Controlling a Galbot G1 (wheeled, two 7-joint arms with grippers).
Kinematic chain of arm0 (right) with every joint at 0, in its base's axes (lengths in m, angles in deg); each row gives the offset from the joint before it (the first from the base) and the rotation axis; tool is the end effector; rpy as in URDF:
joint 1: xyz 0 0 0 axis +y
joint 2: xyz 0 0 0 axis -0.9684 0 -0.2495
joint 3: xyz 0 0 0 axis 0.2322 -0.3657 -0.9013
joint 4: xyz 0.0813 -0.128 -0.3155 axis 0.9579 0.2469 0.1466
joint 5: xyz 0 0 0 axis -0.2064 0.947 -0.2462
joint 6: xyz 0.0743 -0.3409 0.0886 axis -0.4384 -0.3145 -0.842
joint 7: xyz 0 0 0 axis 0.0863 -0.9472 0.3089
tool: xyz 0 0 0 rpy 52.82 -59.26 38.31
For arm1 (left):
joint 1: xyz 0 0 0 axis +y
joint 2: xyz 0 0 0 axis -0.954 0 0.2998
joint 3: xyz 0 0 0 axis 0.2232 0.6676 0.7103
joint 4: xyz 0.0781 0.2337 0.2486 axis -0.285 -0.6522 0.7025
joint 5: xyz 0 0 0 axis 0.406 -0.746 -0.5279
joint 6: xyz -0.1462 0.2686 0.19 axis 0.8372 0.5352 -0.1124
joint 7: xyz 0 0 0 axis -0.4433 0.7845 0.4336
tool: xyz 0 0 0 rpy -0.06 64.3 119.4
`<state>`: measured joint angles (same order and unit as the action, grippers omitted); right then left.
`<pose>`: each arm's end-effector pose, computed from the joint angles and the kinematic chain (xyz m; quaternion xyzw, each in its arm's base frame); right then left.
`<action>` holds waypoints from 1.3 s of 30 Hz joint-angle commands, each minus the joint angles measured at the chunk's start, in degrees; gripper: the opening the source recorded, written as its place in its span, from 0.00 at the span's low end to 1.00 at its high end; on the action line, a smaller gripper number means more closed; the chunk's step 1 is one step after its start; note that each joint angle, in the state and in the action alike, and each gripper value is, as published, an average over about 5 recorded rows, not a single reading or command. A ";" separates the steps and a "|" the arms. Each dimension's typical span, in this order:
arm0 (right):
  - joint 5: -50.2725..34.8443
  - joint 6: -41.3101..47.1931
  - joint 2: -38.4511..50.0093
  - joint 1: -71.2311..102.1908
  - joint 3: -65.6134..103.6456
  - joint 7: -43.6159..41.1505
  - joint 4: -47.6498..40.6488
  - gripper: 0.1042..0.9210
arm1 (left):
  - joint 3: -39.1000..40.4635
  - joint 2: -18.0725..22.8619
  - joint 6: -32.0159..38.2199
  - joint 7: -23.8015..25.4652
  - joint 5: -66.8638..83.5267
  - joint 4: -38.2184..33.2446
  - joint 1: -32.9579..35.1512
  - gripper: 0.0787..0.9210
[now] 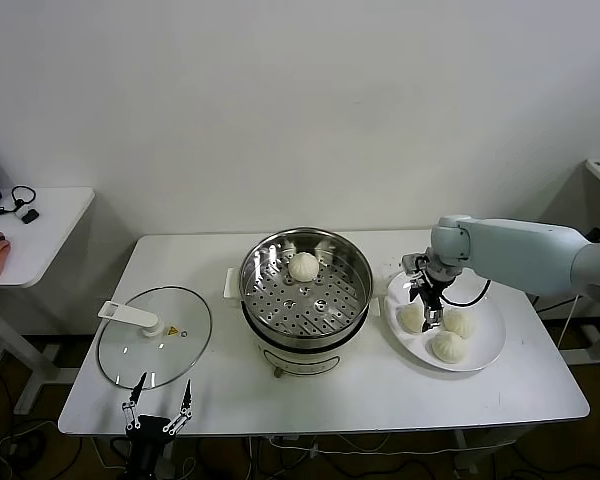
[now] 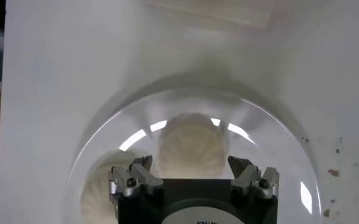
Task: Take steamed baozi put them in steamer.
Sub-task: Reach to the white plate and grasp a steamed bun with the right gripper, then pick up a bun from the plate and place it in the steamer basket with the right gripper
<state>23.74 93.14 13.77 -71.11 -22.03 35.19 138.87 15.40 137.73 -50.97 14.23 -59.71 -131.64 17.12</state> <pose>0.5631 -0.1096 -0.2314 0.5156 -0.4837 0.5264 0.4724 0.1007 0.0858 -0.4701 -0.0204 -0.9878 -0.1541 0.0090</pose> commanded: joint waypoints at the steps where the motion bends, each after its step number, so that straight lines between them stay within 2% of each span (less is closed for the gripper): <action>1: 1.01 0.04 0.08 1.60 1.73 0.43 -1.20 0.88 | 0.03 0.04 0.04 -0.01 -0.03 -0.05 0.02 0.88; 15: 1.64 0.06 -0.33 1.83 2.46 0.21 -1.73 0.73 | 0.05 -0.09 0.19 0.07 0.02 -0.08 0.07 0.88; 21: -0.22 0.15 0.47 -1.65 0.32 -0.69 1.06 0.69 | 0.09 -0.15 0.18 0.08 -0.02 -0.14 0.12 0.88; 31: -8.41 -1.05 1.84 -21.30 -11.49 -5.05 10.82 0.68 | 0.18 -0.34 0.17 0.09 -0.01 -0.51 0.28 0.88; 39: -21.81 -0.42 -0.30 -39.47 -19.50 -7.67 20.02 0.68 | 0.84 -0.37 0.43 0.01 -0.41 -0.08 -0.02 0.88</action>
<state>13.67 92.87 14.64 -91.33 -32.80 30.05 149.80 16.18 137.29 -50.57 14.26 -59.99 -131.87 17.14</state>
